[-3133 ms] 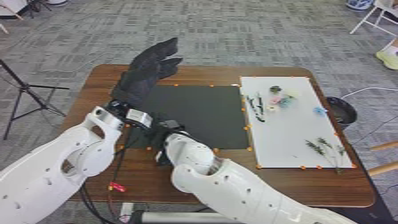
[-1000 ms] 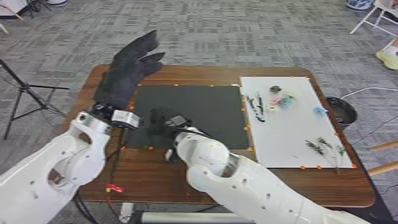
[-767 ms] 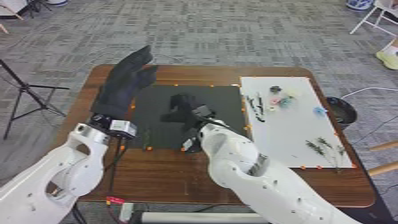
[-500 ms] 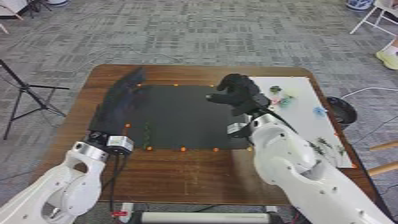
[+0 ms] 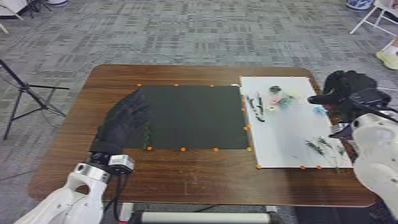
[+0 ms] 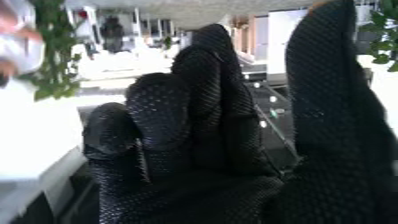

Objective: Arrange flowers

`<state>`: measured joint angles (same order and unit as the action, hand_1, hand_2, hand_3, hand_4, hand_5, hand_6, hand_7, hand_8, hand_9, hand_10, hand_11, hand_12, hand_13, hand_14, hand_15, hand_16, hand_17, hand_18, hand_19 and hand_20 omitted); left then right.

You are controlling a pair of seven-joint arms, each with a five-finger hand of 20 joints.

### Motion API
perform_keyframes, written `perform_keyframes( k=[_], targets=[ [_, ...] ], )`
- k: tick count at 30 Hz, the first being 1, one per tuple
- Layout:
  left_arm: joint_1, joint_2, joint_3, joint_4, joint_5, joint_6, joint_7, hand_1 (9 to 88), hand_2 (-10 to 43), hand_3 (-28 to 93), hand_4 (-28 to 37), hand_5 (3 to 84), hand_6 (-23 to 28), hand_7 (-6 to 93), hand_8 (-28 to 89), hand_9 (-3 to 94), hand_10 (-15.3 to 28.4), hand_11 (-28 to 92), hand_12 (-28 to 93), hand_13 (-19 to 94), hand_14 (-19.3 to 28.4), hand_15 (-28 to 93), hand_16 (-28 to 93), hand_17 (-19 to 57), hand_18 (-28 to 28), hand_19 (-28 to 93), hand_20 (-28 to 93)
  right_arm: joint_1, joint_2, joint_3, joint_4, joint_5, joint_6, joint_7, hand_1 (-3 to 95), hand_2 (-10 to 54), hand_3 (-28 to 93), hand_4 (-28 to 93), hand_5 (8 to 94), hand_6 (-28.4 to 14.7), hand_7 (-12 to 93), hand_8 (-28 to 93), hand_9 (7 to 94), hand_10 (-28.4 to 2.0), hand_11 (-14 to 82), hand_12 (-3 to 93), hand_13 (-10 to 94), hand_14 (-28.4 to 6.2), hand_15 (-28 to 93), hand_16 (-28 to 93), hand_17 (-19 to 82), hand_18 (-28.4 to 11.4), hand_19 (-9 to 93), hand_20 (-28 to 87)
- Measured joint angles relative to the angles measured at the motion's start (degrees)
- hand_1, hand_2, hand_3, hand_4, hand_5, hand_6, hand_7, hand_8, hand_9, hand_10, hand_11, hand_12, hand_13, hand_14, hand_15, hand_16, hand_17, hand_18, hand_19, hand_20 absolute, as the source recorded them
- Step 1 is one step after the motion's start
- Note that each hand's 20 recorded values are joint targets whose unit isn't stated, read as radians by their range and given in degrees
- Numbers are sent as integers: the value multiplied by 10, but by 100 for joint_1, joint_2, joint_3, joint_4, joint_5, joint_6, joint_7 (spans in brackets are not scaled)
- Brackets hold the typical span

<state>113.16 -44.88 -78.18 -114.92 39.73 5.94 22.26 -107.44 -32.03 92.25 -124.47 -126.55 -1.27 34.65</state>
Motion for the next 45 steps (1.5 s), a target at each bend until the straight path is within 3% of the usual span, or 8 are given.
perform_keyframes(
  k=[6, 13, 31, 45],
  targets=[
    [66, -38, -22, -36, 0, 21, 2, 286, -54, 655, -254, 228, 17, 170, -82, 170, 95, 140, 191, 158, 126, 243, 62, -106, 191, 361, 123, -1467, -137, 1448, -644, 3, -3, 92, 318, -95, 646, -283, 607, -40, 470, -141, 665, -118, 575, 398, 675, -101, 748, 338, 371, -189, 932, 496],
    [135, -44, -41, -69, -4, 43, 5, 286, -52, 655, -254, 227, 17, 172, -83, 169, 95, 141, 190, 158, 126, 245, 62, -105, 190, 361, 123, -2528, -282, 1846, -652, 95, -119, 243, 391, -95, 474, -283, 609, -40, 482, -152, 669, -117, 579, 402, 675, -102, 750, 346, 372, -190, 932, 505],
    [67, -52, 10, -63, -12, 41, -2, 285, -51, 657, -254, 228, 17, 171, -83, 170, 95, 142, 189, 158, 127, 245, 61, -106, 190, 362, 123, -3109, -534, 1959, -470, -35, -404, 710, 349, -95, 509, -283, 612, -44, 482, -151, 669, -123, 581, 405, 676, -105, 755, 348, 372, -195, 932, 514],
    [65, -74, 3, -62, -99, 42, 6, 284, -49, 656, -254, 228, 17, 172, -83, 170, 96, 143, 189, 158, 127, 246, 61, -106, 190, 363, 123, -2660, -568, 1383, -328, 255, -460, 758, 250, -95, 588, -283, 617, -49, 465, -142, 665, -126, 576, 407, 672, -112, 757, 351, 371, -198, 932, 520]
  ],
)
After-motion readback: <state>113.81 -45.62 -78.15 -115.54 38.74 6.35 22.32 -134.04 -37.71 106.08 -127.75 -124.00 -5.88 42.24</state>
